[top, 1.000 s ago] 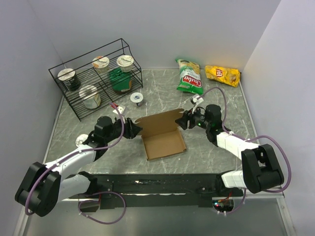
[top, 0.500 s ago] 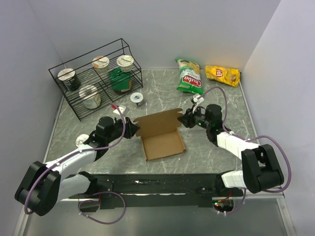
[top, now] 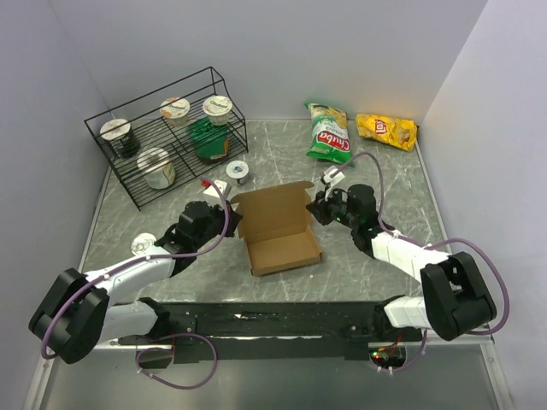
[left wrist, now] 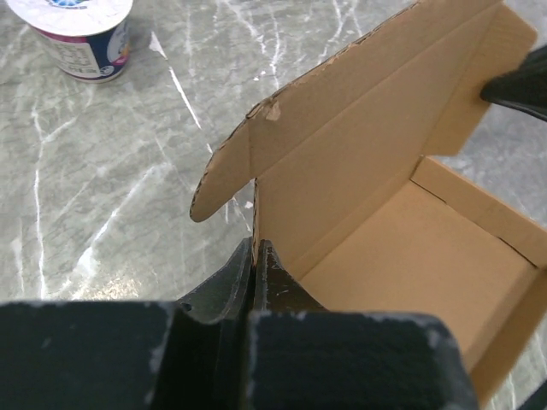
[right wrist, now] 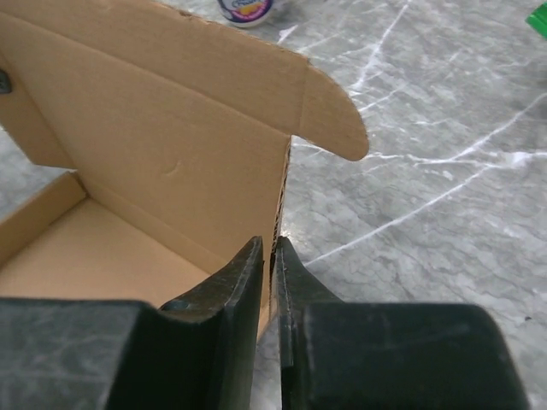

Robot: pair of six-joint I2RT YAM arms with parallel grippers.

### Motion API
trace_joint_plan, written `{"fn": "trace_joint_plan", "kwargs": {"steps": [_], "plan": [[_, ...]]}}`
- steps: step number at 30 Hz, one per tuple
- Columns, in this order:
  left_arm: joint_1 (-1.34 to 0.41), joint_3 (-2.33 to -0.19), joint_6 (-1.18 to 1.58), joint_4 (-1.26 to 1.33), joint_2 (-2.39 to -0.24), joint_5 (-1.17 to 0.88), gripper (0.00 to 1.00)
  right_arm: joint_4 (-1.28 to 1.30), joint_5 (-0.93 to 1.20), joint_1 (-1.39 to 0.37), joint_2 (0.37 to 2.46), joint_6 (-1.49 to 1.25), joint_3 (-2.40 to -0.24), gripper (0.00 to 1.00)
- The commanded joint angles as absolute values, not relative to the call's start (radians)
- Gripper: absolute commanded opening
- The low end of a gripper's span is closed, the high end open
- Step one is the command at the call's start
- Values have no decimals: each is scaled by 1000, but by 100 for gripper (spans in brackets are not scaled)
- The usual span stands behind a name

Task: Fold the paper box

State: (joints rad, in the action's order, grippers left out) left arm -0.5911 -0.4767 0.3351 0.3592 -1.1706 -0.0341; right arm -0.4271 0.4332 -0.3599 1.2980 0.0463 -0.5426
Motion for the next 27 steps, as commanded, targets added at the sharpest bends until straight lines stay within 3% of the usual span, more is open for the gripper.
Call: {"fn": "trace_joint_plan", "kwargs": {"steps": [1,15,27], "plan": [[-661,-523,383,364,-1190,-3,1,-407,385,-463,1250,71,-563,17],[-773,-557,518,364,-1177,215,1,-482,140,-643,1128,38,-445,7],[-882,-572,650,394,-1229,356,1,-560,-66,-802,1097,31,-361,4]]}}
